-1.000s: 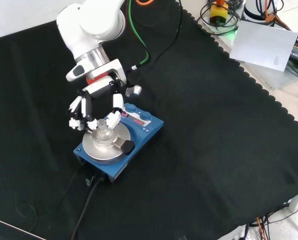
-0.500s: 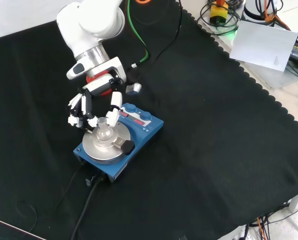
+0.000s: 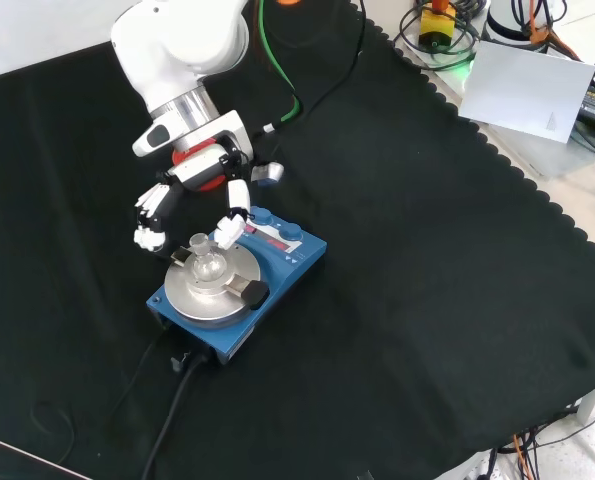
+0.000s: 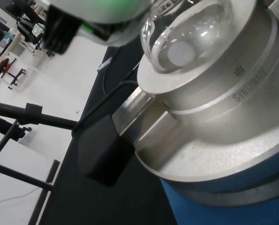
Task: Place the round-bottom flask on the heater.
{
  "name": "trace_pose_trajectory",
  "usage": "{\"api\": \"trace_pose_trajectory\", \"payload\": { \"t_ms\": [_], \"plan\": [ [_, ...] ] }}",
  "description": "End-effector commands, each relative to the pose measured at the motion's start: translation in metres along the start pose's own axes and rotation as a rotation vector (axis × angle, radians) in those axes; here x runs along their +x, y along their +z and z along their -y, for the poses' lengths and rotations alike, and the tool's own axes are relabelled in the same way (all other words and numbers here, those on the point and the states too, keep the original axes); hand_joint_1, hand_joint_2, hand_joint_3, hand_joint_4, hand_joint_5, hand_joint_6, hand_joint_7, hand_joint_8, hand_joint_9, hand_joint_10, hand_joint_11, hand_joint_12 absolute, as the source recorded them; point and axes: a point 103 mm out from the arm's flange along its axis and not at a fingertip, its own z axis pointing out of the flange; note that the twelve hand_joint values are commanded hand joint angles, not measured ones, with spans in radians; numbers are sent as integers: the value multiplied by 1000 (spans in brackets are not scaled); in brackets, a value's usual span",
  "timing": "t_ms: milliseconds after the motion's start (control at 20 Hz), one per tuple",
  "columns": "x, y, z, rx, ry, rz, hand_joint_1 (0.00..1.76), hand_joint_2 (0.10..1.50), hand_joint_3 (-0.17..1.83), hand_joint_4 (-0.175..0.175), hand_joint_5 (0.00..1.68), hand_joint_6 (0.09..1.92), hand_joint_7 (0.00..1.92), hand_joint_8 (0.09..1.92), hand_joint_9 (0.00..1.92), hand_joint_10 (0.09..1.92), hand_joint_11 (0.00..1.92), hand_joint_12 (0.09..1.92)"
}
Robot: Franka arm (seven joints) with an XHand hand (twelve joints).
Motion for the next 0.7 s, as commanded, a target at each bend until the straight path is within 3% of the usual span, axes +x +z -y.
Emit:
{"api": "trace_pose_trajectory", "payload": {
  "t_ms": [50, 350, 700],
  "plan": [
    [5, -6, 2, 4, -12, 16, 909, 519, 698, -2, 405, 326, 263, 615, 452, 651, 73, 1366],
    [17, -29, 16, 27, -48, 113, 844, 529, 616, 12, 379, 175, 173, 604, 364, 672, 5, 1372],
    [19, -60, 45, -10, -21, 155, 826, 535, 595, 19, 365, 124, 147, 598, 335, 679, 0, 1394]
  ]
}}
